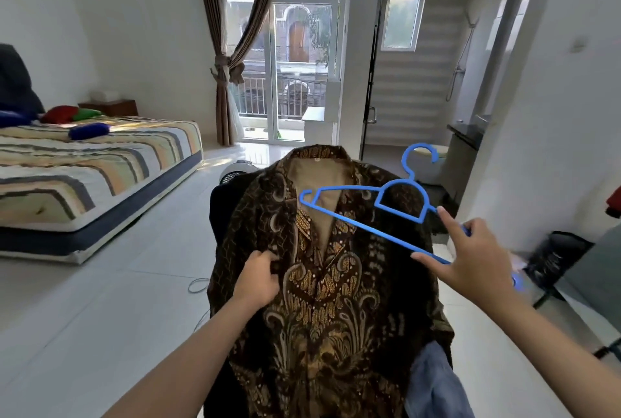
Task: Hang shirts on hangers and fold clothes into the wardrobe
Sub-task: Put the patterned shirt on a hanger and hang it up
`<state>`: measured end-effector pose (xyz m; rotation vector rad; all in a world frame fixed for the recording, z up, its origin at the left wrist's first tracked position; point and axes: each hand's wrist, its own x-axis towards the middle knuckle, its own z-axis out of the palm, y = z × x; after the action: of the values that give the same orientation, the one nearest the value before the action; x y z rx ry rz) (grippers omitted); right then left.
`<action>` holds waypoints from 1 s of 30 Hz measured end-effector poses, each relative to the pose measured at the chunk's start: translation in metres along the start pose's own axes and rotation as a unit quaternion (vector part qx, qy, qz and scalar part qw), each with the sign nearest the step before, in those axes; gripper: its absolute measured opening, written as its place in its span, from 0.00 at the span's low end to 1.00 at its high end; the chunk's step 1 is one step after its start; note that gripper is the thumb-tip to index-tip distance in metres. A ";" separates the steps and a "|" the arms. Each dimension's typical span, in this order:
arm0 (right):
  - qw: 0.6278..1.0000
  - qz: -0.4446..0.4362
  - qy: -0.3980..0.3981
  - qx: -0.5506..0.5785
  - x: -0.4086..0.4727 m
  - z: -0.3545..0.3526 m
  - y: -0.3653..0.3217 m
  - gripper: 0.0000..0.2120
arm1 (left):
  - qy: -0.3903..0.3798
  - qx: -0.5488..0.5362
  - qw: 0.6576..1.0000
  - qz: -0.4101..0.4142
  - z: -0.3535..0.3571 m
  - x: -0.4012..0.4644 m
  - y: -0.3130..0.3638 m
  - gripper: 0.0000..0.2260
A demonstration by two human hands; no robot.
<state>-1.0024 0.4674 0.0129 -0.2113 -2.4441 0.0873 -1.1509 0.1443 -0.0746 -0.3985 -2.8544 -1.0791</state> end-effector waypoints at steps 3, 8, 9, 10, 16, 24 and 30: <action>1.000 0.005 -0.006 0.006 0.000 0.006 -0.001 0.45 | 0.084 -0.043 0.993 0.068 -0.010 0.006 0.017 0.13; 1.000 0.012 -0.007 0.006 0.001 0.011 0.002 0.45 | 0.141 -0.066 0.976 0.152 -0.027 0.018 0.054 0.17; 1.000 0.011 -0.006 0.006 0.001 0.011 0.003 0.45 | 0.130 -0.052 0.978 0.154 -0.028 0.023 0.059 0.19; 1.000 0.009 -0.006 0.004 0.002 0.011 0.004 0.45 | 0.118 -0.031 0.982 0.148 -0.029 0.028 0.063 0.21; 1.000 -0.009 0.005 -0.016 0.008 0.010 0.008 0.45 | 0.081 0.028 0.993 0.085 -0.037 0.059 0.078 0.23; 0.999 -0.032 0.017 -0.014 0.013 0.016 0.022 0.45 | 0.195 0.003 0.976 0.101 -0.049 0.073 0.094 0.12; 0.999 -0.038 0.033 -0.004 0.012 0.015 0.025 0.45 | 0.101 0.048 0.981 0.158 -0.069 0.064 0.103 0.17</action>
<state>-1.0181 0.4938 0.0060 -0.1223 -2.3848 0.0357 -1.1883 0.1868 0.0528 -0.6654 -2.5414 -0.8658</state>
